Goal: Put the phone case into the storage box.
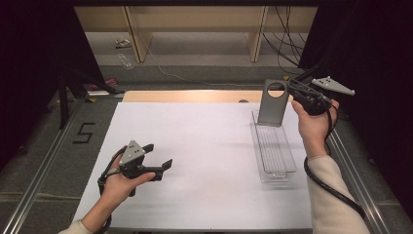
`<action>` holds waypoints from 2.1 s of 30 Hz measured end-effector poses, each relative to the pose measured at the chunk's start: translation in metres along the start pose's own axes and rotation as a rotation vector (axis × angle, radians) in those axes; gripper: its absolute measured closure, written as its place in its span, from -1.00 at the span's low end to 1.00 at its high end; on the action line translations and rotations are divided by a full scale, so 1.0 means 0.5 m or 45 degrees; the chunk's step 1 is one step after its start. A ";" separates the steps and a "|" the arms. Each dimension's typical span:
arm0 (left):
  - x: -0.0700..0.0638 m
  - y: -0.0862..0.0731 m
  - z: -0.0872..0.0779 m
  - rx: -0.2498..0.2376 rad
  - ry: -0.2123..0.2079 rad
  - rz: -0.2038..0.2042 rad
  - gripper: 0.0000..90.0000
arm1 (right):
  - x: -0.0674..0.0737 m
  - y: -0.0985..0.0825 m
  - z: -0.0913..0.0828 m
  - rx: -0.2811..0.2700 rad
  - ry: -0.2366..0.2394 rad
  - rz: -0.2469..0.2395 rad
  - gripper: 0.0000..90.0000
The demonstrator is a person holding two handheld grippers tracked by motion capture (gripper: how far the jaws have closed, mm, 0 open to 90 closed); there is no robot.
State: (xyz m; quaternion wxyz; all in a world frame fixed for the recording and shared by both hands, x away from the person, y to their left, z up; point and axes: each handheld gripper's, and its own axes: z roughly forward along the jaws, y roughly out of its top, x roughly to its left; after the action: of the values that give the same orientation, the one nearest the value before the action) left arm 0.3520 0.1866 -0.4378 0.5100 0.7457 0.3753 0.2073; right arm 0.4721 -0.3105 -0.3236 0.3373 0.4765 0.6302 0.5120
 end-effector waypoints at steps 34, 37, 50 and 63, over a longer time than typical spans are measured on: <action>-0.001 0.001 0.001 0.001 0.000 0.002 -0.75 | -0.007 0.002 0.022 0.024 -0.019 0.010 0.90; -0.001 0.001 0.001 0.001 0.001 0.001 -0.75 | -0.007 0.004 0.024 0.027 -0.016 0.006 0.90; 0.000 0.001 0.000 -0.001 0.001 0.000 -0.75 | -0.009 0.007 0.035 0.034 -0.027 0.011 0.90; 0.000 0.002 0.000 -0.003 0.000 -0.003 -0.75 | -0.015 0.009 0.046 0.041 -0.041 0.022 0.90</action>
State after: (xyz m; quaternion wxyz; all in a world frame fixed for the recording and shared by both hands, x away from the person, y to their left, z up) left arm 0.3523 0.1862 -0.4371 0.5111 0.7447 0.3758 0.2072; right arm 0.4966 -0.3098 -0.3251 0.3352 0.4955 0.6286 0.4969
